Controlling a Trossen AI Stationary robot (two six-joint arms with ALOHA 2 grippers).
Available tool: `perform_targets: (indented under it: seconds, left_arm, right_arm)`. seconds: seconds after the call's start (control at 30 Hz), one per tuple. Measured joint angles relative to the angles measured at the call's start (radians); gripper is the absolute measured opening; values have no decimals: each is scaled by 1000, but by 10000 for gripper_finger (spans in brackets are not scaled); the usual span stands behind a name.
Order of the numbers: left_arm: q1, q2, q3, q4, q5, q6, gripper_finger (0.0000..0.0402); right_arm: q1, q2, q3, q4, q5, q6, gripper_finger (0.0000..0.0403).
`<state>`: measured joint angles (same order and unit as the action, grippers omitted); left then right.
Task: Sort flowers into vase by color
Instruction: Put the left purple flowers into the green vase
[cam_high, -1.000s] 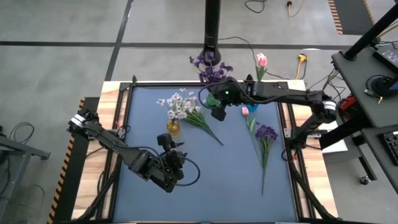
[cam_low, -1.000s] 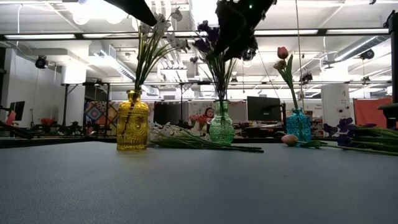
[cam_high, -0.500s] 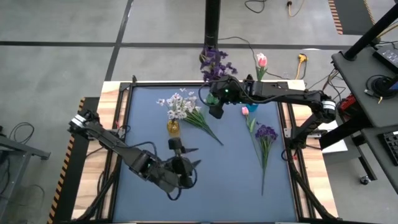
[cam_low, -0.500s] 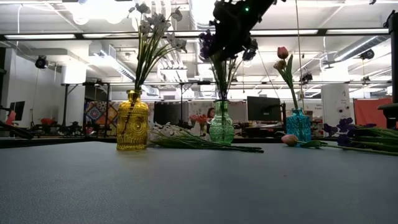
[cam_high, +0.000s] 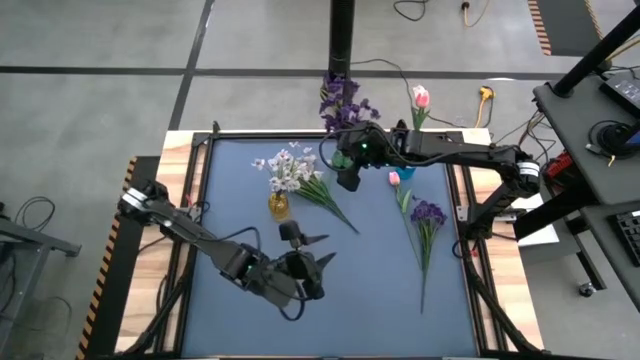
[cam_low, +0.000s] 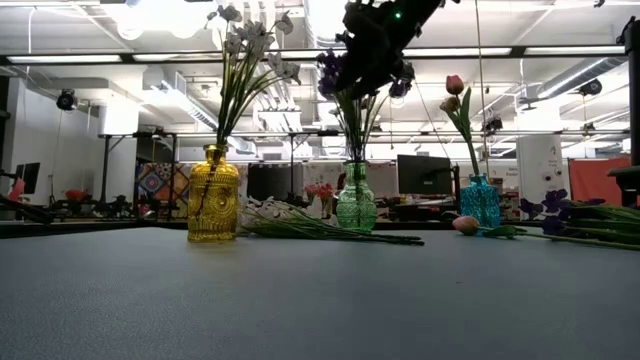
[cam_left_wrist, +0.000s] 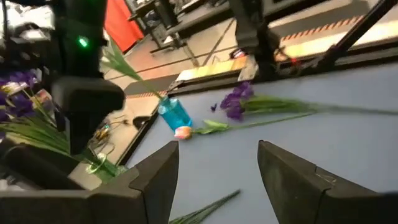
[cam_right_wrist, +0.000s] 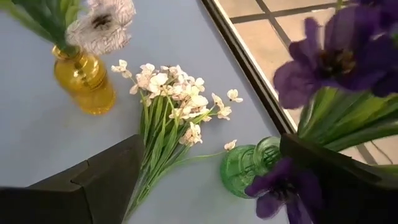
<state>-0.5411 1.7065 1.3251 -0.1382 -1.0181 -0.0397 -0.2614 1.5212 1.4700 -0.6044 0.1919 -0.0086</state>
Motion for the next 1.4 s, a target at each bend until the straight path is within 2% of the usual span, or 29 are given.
perform_targets:
  seconds: [0.1,0.27,0.47,0.57,0.8,1.07,1.3,1.4]
  left_arm:
    - [0,45,0,-2,-11,-8,208]
    - [-3,77,3,25,-123,-33,237]
    - [-2,81,2,26,-125,-52,275]
    - [-3,81,1,26,-125,-52,288]
    - [-2,81,-2,17,-125,-52,300]
    - [10,81,-6,19,-125,-56,300]
    - [19,81,-6,17,-125,-52,300]
    - [18,81,-6,11,-125,-52,300]
  right_arm:
    - [-9,2,0,-1,23,102,368]
    - [-31,2,4,-61,21,175,368]
    - [-31,-7,5,-37,18,191,368]
    - [-31,-14,27,-52,18,262,368]
    - [-31,-15,84,-117,18,375,368]
    - [-31,-15,116,-116,-43,349,368]
    - [-17,-16,141,-134,-42,116,368]
    - [-15,-16,158,-148,-38,156,368]
